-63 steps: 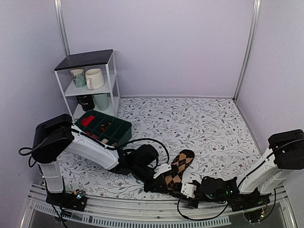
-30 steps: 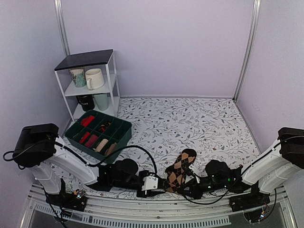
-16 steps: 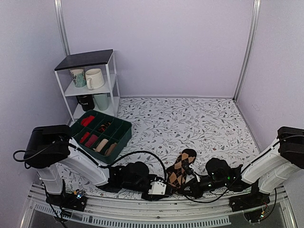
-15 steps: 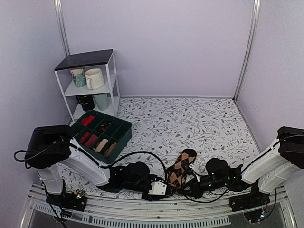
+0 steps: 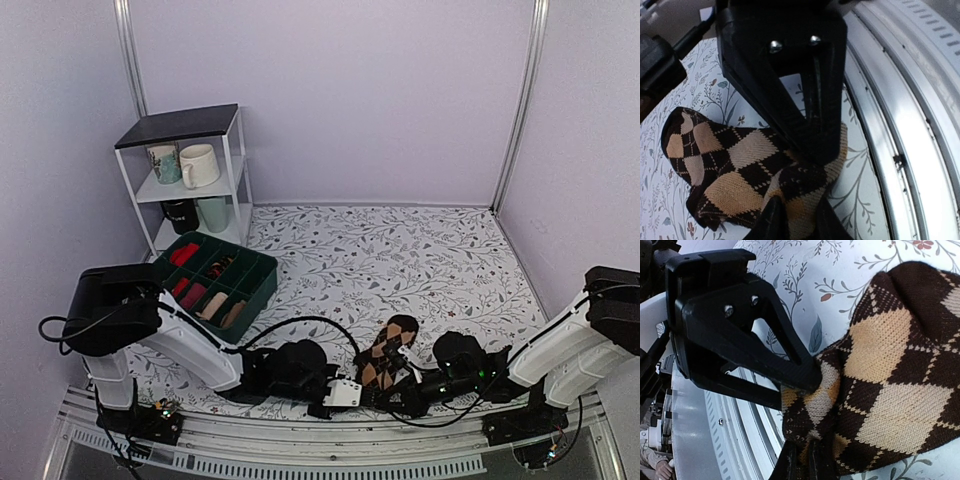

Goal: Roll the socks
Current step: Roll the sock at the center of the board.

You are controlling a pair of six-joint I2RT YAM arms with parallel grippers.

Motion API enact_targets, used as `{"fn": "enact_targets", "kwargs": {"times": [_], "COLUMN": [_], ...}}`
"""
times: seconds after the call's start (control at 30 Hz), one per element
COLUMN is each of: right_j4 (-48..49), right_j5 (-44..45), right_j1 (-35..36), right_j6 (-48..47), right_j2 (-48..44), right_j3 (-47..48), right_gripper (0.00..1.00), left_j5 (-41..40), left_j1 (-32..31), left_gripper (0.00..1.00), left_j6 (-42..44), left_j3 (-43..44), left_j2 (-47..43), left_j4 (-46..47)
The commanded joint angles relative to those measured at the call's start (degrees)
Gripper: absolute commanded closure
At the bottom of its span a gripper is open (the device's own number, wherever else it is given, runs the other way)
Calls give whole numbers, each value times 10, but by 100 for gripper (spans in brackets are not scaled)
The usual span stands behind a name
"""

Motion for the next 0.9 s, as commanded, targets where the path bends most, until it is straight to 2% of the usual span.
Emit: {"fn": "enact_targets", "kwargs": {"times": [0.0, 0.1, 0.13, 0.3, 0.4, 0.5, 0.6, 0.87], "right_j4": [-102, -116, -126, -208, -226, -208, -161, -75], "right_j5": [-22, -20, -13, 94, 153, 177, 176, 176], "right_j1": [1, 1, 0, -2, -2, -2, -2, 24], "right_j6": [-3, -8, -9, -34, -59, -103, -141, -189], "right_j2": [1, -7, -13, -107, -208, -285, -314, -221], "right_j3": [-12, -5, 0, 15, 1, -27, -51, -58], "right_gripper": [100, 100, 100, 66, 59, 54, 52, 51], "left_j5": [-1, 11, 14, 42, 60, 83, 110, 179], "left_j1": [-5, -2, -2, 9, 22, 29, 38, 66], "left_gripper": [82, 100, 100, 100, 100, 100, 100, 100], "left_j6": [-9, -14, -17, -78, -145, -200, -244, -287], "left_j3": [12, 13, 14, 17, 23, 47, 75, 124], "left_j2": [39, 34, 33, -12, -36, -35, -14, 64], "left_j4": [-76, -87, -98, -182, -254, -338, -399, -480]}}
